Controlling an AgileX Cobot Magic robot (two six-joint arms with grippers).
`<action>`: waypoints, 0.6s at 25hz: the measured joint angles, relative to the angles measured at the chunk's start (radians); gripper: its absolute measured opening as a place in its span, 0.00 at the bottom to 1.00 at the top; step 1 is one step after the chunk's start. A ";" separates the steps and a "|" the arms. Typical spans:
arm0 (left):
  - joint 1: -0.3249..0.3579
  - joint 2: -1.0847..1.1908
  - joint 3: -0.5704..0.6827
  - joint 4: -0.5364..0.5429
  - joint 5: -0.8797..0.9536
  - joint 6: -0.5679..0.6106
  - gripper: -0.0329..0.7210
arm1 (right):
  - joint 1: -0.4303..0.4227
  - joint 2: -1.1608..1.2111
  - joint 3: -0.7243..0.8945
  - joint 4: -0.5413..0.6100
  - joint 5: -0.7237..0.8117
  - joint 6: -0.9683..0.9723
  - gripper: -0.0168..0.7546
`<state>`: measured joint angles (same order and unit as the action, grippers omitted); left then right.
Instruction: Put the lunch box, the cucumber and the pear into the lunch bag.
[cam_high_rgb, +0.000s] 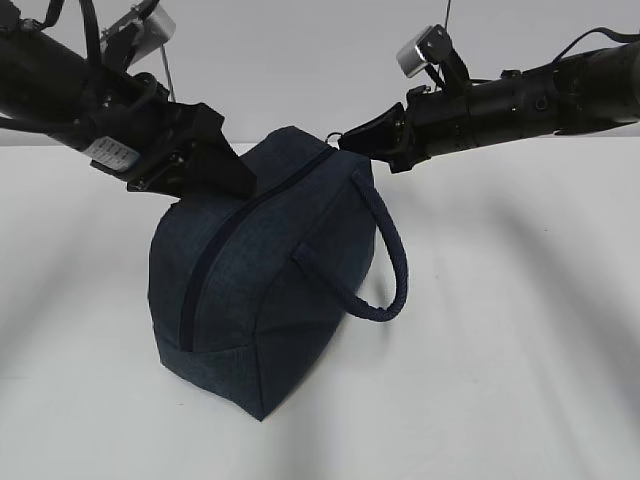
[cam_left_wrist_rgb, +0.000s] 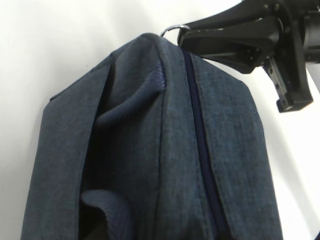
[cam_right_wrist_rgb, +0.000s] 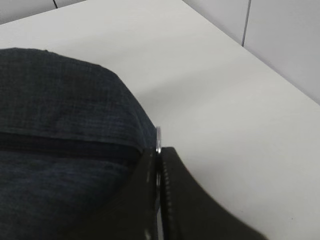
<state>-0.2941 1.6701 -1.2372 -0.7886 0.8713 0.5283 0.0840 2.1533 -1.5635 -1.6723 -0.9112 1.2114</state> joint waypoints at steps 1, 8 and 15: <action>0.002 0.000 -0.001 0.003 0.011 0.000 0.52 | 0.000 0.000 0.000 0.000 -0.004 0.002 0.02; 0.002 0.000 -0.002 0.060 0.060 0.000 0.68 | 0.000 0.000 0.000 0.000 -0.012 0.002 0.02; 0.002 0.000 -0.057 0.206 0.095 -0.001 0.75 | 0.000 0.000 0.000 0.000 -0.013 0.002 0.02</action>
<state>-0.2925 1.6701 -1.2940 -0.5824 0.9666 0.5270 0.0840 2.1533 -1.5635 -1.6723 -0.9242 1.2132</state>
